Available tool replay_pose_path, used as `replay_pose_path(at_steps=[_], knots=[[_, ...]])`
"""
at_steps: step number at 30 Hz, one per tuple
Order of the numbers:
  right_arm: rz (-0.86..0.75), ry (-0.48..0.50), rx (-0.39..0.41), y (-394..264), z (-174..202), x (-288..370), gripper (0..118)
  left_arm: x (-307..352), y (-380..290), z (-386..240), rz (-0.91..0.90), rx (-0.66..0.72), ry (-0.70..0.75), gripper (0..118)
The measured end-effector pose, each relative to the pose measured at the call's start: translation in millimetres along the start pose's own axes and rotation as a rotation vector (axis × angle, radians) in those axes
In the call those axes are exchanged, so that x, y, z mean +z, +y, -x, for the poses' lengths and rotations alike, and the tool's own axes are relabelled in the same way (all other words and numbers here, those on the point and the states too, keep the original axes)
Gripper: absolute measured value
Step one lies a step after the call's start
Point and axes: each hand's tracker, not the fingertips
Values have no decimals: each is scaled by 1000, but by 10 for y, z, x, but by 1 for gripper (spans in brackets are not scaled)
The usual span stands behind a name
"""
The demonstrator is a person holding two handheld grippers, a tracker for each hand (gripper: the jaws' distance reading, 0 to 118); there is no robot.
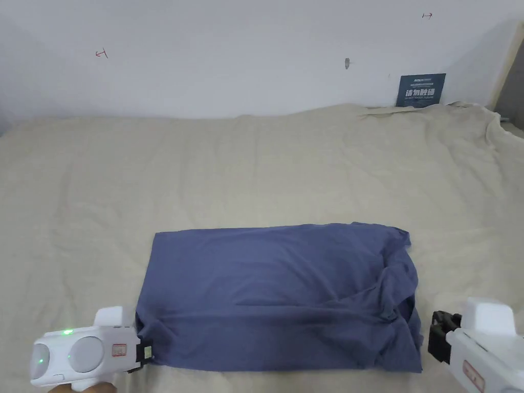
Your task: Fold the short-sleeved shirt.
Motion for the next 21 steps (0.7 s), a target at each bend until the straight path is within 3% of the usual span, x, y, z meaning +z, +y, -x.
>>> replay_pose_path(at_steps=[2, 3, 5, 7, 14, 15, 16, 17, 18, 21], knots=[[73, 5, -10, -94, 7, -173, 8, 127, 44, 43, -12, 1, -11, 4], [106, -5, -5, -136, -8, -243, 24, 145, 57, 49, -17, -1, -15, 4], [168, 8, -26, -229, -6, -397, 76, 123, 79, 81, -24, -3, -21, 4], [198, 15, -43, -312, -14, -507, 89, 130, 97, 94, -27, -1, -29, 4], [258, 11, -20, -413, 61, -760, 87, 143, 79, 69, -27, -12, -33, 4], [263, 16, -16, -427, 50, -779, 80, 139, 74, 72, -28, -12, -32, 4], [268, 27, -9, -437, 49, -795, 65, 131, 69, 78, -25, -11, -32, 4], [271, 42, -9, -444, 45, -798, 34, 149, 52, 60, -22, -10, -31, 4], [275, 53, -14, -449, 43, -801, 16, 147, 44, 65, -22, -8, -31, 4], [256, 76, -17, -457, 1, -722, 15, 157, 19, 77, -21, 1, -31, 4]])
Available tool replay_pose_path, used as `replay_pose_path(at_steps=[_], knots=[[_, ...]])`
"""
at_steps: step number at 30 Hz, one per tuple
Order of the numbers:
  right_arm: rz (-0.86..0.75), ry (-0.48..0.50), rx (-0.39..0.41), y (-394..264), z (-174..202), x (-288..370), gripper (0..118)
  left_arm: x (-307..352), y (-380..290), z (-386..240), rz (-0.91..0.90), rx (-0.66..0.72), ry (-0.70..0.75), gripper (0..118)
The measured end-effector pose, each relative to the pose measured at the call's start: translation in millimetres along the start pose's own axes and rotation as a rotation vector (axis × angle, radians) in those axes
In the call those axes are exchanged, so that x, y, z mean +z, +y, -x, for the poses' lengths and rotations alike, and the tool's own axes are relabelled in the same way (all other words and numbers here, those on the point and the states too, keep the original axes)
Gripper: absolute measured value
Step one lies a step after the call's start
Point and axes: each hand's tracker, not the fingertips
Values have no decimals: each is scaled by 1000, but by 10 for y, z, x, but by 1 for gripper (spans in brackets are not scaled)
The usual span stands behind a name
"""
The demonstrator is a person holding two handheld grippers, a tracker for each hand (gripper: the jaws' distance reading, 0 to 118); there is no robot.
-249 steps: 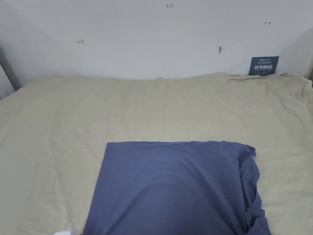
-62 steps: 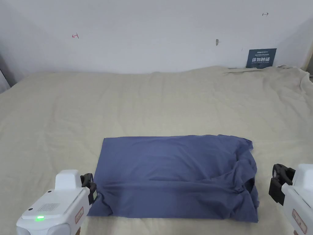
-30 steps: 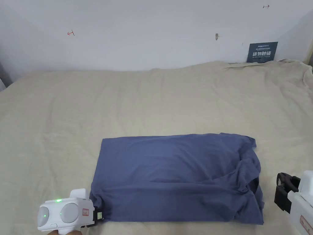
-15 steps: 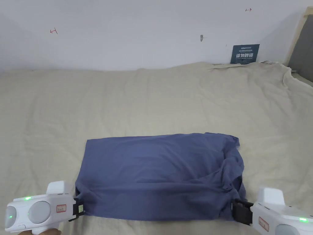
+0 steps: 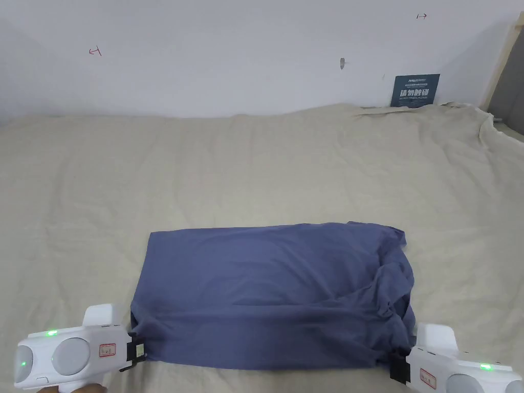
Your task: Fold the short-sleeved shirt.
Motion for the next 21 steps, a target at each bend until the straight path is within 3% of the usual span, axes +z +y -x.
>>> replay_pose_path(at_steps=[14, 21], knots=[[-89, 64, -35, -160, -247, 788, 15, 217, -369, 237, 4, 109, -66, 4], [-51, 49, -32, -460, -264, 928, 15, 353, -715, 175, 29, 78, -45, 4]])
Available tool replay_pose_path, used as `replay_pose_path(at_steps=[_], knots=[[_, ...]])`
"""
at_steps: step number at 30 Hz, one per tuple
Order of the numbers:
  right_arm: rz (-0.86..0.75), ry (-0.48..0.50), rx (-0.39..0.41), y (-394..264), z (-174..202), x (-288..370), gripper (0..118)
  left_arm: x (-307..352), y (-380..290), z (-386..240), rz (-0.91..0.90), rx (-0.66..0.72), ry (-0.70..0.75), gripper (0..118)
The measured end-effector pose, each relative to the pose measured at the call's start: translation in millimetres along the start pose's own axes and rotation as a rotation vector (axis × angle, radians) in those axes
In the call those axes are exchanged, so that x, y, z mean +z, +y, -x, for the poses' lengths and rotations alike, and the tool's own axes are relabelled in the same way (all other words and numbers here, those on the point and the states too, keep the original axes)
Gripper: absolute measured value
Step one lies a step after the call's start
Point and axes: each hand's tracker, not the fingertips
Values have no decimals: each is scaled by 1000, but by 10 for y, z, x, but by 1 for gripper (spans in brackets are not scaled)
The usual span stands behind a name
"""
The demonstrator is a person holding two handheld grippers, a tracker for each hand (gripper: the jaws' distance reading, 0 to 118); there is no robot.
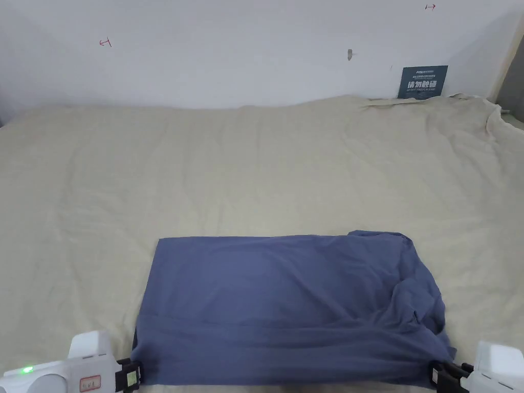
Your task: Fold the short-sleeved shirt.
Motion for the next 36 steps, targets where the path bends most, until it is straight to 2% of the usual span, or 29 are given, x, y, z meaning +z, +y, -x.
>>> replay_pose_path(at_steps=[6, 12, 14, 17, 18, 19, 20, 21, 23, 31, 36], knots=[[82, -55, -5, -191, -49, -274, 15, -253, -189, -38, 53, -34, 64, 4], [104, -72, -47, -295, -66, -403, 15, -351, -194, -76, 66, -29, 108, 4], [102, -78, -37, -269, -42, -383, 20, -335, -196, -99, 64, -50, 115, 6], [98, -102, 6, -210, 13, -319, 25, -300, -168, -112, 63, -49, 113, 16], [93, -113, 16, -190, 28, -287, 34, -291, -159, -119, 67, -46, 120, 28], [79, -118, 18, -164, 41, -244, 44, -224, -154, -171, 70, -56, 128, 45], [61, -122, 18, -127, 56, -193, 63, -194, -146, -190, 59, -74, 140, 68], [41, -123, 19, -84, 92, -126, 75, -166, -128, -208, 46, -82, 149, 81], [-27, -121, 32, 37, 160, 33, 90, -35, -61, -274, 12, -90, 165, 102], [-280, -96, 73, 574, 427, 554, 92, 614, 384, -626, -279, -152, 119, 105], [-370, -98, 102, 791, 584, 674, 96, 785, 612, -837, -452, -213, 127, 116]])
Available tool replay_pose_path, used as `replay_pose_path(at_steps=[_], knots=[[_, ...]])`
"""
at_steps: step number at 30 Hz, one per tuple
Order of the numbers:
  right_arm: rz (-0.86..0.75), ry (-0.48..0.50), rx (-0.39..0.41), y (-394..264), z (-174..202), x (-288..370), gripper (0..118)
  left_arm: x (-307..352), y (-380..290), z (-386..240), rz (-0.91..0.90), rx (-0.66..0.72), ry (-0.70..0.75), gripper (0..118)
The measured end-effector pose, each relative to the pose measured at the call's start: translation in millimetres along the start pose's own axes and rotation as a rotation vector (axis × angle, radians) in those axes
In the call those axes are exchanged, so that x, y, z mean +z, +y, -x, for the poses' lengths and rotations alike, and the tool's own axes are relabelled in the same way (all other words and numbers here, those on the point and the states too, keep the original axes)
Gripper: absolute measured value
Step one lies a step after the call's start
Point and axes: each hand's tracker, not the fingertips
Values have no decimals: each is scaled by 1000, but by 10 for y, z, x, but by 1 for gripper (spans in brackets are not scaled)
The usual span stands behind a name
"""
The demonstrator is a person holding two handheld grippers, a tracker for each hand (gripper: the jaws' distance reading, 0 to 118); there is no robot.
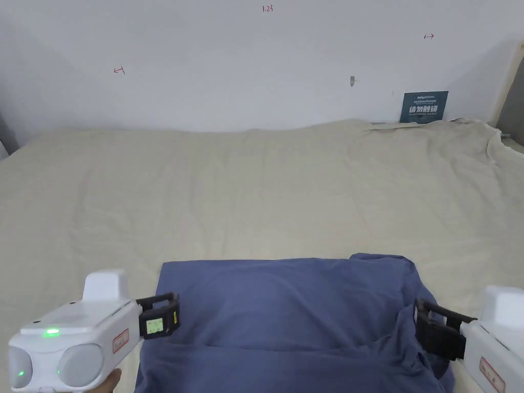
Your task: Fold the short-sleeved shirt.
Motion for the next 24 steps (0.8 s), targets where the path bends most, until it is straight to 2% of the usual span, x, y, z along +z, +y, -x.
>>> replay_pose_path(at_steps=[3, 4, 5, 6, 7, 8, 9, 12, 18, 24], knots=[[-55, 10, -8, 84, 62, 16, 96, -32, 73, -121, -21, -43, 2, 110], [-65, 12, -6, 101, 84, 22, 94, -40, 64, -155, -69, -53, 10, 104], [-81, 15, -12, 116, 99, 24, 87, -50, 31, -196, -115, -63, 21, 90], [-90, 17, -13, 123, 117, 26, 76, -60, 2, -216, -142, -60, 11, 75], [-101, 19, -13, 124, 136, 33, 57, -69, -14, -238, -157, -45, 0, 49], [-120, 21, -15, 122, 153, 36, 18, -81, -44, -244, -177, -21, -19, 9], [-127, 19, -10, 126, 172, 29, 1, -99, -82, -238, -208, 10, -38, 1], [-145, 19, 20, 126, 208, 24, 0, -161, -106, -254, -192, 26, -39, 0], [-136, 23, 18, 156, 212, -106, 0, -396, -26, -199, -148, 54, -56, 0], [-114, 20, 10, 214, 191, -336, 0, -959, 202, -23, -54, 71, -71, 0]])
